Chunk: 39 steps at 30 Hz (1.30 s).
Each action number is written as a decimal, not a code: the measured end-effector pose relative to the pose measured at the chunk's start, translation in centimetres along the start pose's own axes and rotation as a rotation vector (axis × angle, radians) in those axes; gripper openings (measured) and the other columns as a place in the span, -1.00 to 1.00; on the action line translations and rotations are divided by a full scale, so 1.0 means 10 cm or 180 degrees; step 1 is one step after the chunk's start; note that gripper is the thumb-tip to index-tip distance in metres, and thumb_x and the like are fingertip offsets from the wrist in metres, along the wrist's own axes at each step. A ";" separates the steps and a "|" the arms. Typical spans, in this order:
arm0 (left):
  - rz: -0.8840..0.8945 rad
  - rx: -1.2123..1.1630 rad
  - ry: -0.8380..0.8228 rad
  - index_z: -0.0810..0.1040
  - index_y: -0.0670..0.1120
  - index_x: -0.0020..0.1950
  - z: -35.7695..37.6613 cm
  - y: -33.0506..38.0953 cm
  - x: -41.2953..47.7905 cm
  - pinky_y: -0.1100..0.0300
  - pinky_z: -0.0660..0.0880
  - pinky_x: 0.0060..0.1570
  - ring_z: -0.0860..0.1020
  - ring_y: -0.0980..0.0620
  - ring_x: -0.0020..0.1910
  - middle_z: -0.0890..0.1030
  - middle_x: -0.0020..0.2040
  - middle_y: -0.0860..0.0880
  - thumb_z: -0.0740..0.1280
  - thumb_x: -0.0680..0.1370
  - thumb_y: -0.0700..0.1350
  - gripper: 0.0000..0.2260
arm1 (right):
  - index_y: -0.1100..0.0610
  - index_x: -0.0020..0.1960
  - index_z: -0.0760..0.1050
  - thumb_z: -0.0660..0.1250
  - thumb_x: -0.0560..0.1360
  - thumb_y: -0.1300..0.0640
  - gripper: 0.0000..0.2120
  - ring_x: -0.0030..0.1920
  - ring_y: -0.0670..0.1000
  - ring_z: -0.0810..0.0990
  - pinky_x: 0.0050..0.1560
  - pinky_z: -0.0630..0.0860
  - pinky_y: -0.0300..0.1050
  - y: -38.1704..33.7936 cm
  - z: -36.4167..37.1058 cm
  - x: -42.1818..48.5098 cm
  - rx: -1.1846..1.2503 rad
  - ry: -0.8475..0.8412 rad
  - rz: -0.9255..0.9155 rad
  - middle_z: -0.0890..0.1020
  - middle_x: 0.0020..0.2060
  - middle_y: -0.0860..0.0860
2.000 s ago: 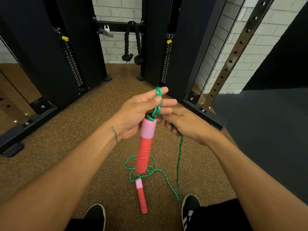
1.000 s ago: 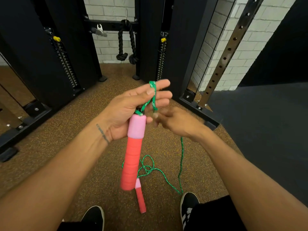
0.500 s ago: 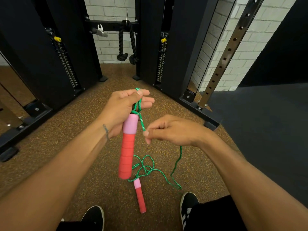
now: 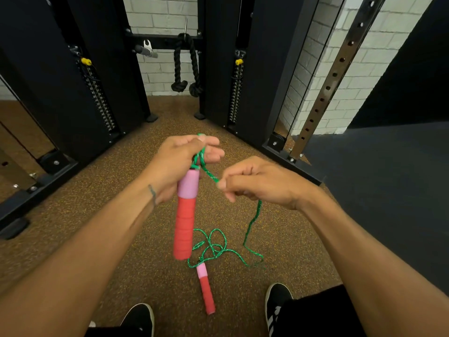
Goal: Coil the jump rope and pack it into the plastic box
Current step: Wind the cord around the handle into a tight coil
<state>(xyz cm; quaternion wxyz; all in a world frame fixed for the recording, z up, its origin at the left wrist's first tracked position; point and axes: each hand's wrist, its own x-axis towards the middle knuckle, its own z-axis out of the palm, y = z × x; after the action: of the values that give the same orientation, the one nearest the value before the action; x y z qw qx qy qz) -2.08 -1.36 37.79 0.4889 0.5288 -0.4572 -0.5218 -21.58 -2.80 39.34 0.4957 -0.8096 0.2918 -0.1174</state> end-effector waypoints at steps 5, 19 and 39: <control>0.0215 0.0664 -0.0146 0.60 -0.06 0.24 -0.10 0.00 0.01 0.19 0.57 -0.05 0.69 0.05 0.05 0.74 0.01 -0.01 0.19 0.67 -0.07 -0.76 | 0.16 -0.19 0.54 0.31 0.60 0.12 -0.79 -0.45 -0.16 0.25 -0.41 0.17 -0.25 0.00 0.01 0.04 0.0406 0.0108 -0.0120 0.44 -0.43 -0.03; -0.0157 -0.0181 -0.1411 0.66 -0.14 0.15 0.03 0.03 -0.12 0.31 0.53 -0.18 0.58 0.10 -0.29 0.71 -0.20 -0.10 0.22 0.55 -0.03 -0.67 | 0.09 -0.13 0.48 0.18 0.67 0.10 -0.77 -0.54 -0.21 0.31 -0.50 0.24 -0.41 0.12 -0.09 0.12 0.0805 0.1450 -0.0071 0.44 -0.55 -0.23; 0.0164 -0.0134 -0.0731 0.60 -0.16 -0.09 0.14 0.06 -0.14 0.37 0.50 -0.35 0.55 0.15 -0.46 0.66 -0.39 -0.04 0.16 0.67 -0.11 -0.72 | 0.01 -0.16 0.51 0.19 0.66 -0.03 -0.73 -0.38 -0.09 0.35 -0.38 0.31 -0.19 0.30 -0.11 0.19 0.0486 0.1644 0.0702 0.42 -0.38 -0.06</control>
<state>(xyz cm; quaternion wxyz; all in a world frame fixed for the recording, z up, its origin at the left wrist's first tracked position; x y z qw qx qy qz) -3.54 -0.05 38.57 0.4576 0.4433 -0.5126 -0.5756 -21.63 -5.75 37.07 0.4742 -0.6766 0.4850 -0.2866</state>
